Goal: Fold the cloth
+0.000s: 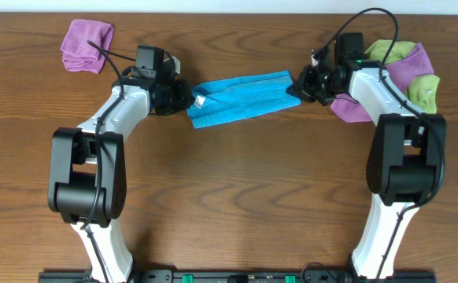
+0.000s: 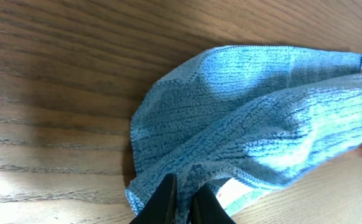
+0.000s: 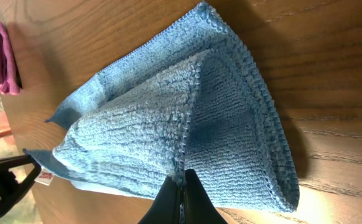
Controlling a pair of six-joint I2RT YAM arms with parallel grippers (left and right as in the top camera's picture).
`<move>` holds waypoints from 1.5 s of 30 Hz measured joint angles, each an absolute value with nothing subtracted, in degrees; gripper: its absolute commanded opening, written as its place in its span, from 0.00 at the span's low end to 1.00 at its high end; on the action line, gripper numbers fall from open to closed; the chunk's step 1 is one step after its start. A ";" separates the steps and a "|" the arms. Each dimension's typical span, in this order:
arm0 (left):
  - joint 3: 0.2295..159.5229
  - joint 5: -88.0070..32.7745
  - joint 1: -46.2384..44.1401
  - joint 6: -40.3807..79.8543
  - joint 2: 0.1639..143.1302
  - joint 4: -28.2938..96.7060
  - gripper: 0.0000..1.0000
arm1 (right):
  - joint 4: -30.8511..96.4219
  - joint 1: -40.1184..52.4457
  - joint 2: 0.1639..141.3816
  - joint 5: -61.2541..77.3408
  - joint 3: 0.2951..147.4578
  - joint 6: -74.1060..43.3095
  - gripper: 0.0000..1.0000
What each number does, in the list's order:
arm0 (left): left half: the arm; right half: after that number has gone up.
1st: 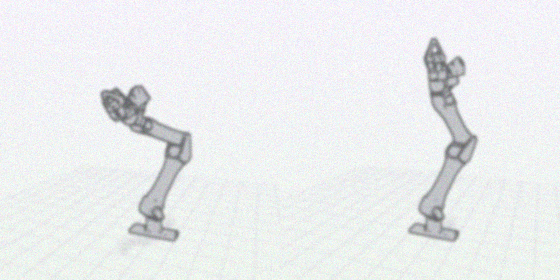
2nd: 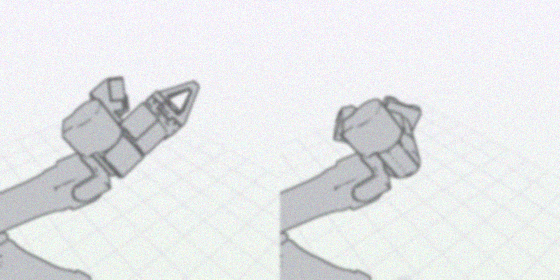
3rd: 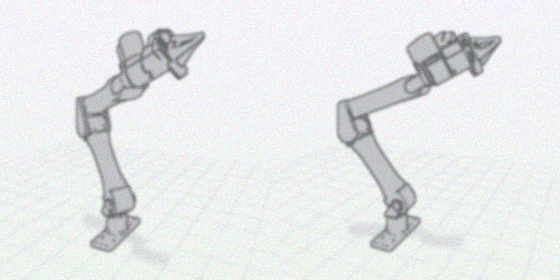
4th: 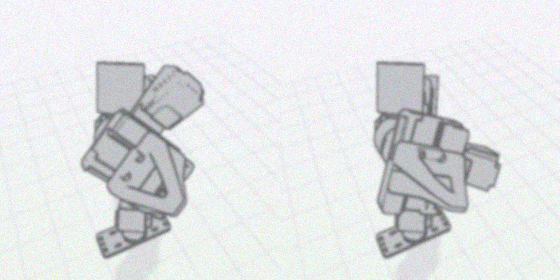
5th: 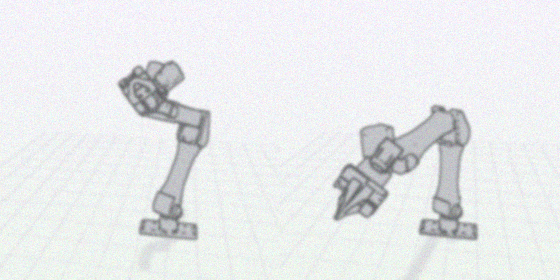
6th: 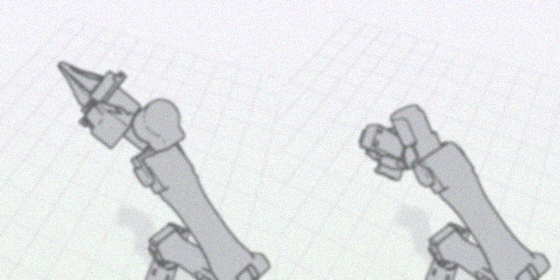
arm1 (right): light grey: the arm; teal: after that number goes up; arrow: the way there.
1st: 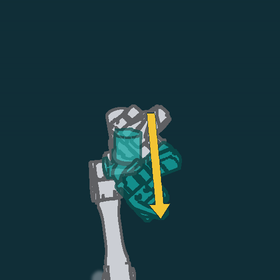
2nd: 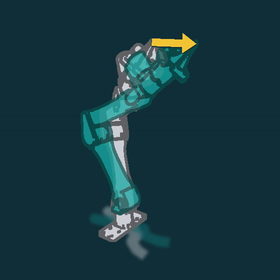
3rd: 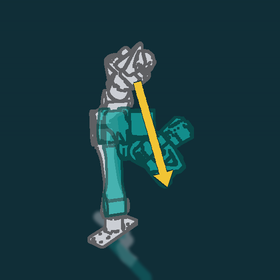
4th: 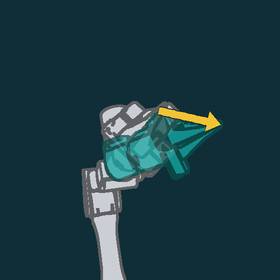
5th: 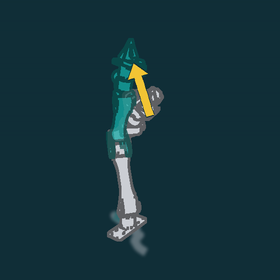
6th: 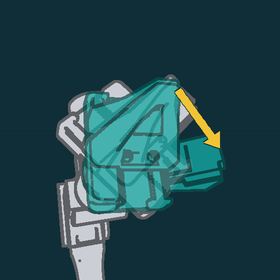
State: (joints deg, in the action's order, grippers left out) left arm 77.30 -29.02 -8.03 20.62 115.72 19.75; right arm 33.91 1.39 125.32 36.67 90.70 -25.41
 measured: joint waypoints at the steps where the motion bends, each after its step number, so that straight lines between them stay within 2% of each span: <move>1: 77.30 -28.73 -8.03 20.51 115.72 19.75 0.11 | 33.93 1.39 125.32 36.67 90.70 -25.30 0.01; 4: 77.30 -27.88 -8.03 19.90 115.72 20.03 0.28 | 33.93 1.39 125.32 36.67 90.70 -25.17 0.02; 7: 77.30 -27.59 -8.03 18.63 115.72 20.62 0.25 | 34.09 1.39 125.32 36.67 90.70 -25.15 0.01; 8: 77.30 -27.44 -8.03 18.06 115.72 20.64 0.29 | 34.11 1.39 125.32 36.67 90.70 -25.15 0.01; 9: 77.30 -27.38 -8.03 17.74 115.72 20.64 0.38 | 34.20 1.39 125.32 36.67 90.70 -25.15 0.02; 10: 77.30 -27.33 -8.03 17.58 115.72 20.64 0.40 | 34.33 1.39 125.32 36.67 90.70 -25.15 0.01; 22: 77.30 -24.43 -7.49 16.71 115.72 22.20 0.44 | 34.96 1.39 125.32 36.67 90.70 -24.73 0.01; 32: 77.30 -33.26 -1.21 19.29 111.09 20.78 0.43 | 34.98 1.39 125.32 36.67 90.70 -24.29 0.01; 45: 77.30 -36.95 -2.11 25.91 110.45 25.82 0.50 | 34.89 1.39 125.32 36.67 90.70 -24.27 0.01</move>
State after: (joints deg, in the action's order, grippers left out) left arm 77.30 -36.95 -2.11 25.91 110.45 25.82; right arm 34.89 1.39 125.32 36.67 90.70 -24.27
